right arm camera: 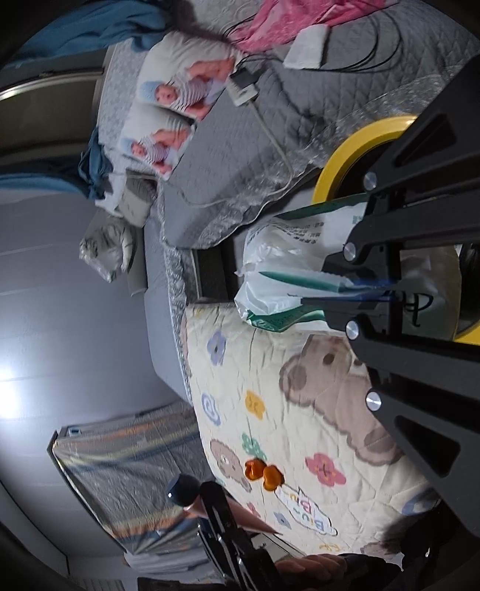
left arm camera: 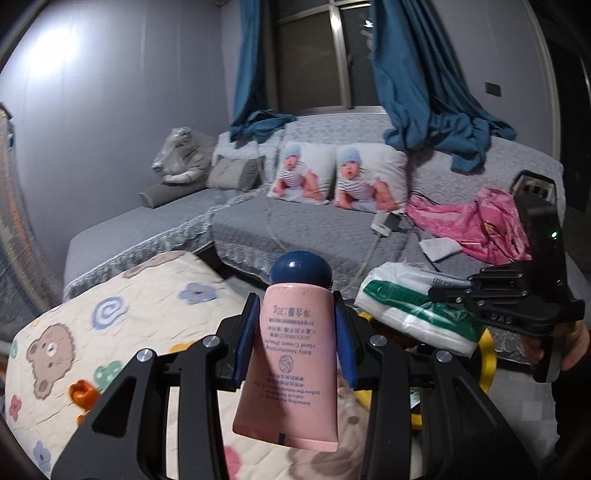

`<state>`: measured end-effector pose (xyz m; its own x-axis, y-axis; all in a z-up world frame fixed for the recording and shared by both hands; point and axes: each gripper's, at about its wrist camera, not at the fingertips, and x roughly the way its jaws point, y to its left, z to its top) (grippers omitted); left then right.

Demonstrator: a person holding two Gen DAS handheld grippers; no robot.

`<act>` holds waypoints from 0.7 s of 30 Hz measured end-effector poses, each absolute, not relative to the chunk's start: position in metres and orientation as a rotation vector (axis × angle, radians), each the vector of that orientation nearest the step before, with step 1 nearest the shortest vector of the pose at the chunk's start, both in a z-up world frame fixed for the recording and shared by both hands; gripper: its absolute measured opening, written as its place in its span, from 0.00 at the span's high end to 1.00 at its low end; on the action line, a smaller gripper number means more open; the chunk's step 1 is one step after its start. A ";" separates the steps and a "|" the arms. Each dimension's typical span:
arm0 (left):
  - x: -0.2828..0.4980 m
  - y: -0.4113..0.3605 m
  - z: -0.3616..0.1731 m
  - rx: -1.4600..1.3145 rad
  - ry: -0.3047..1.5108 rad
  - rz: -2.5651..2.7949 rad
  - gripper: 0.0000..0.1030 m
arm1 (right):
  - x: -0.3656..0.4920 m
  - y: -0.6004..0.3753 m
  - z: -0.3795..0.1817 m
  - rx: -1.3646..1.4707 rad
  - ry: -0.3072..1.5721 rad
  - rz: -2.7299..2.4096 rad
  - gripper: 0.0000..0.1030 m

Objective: Collect trash
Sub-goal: 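Carry the pink tube and wipe pack with both tools over the bin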

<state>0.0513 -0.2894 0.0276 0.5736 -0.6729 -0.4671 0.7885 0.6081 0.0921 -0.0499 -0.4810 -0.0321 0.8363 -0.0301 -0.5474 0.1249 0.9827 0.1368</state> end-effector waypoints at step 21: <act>0.070 -0.409 -0.066 0.403 0.657 -0.958 0.65 | -0.055 -0.519 -0.090 0.229 0.744 -0.309 0.97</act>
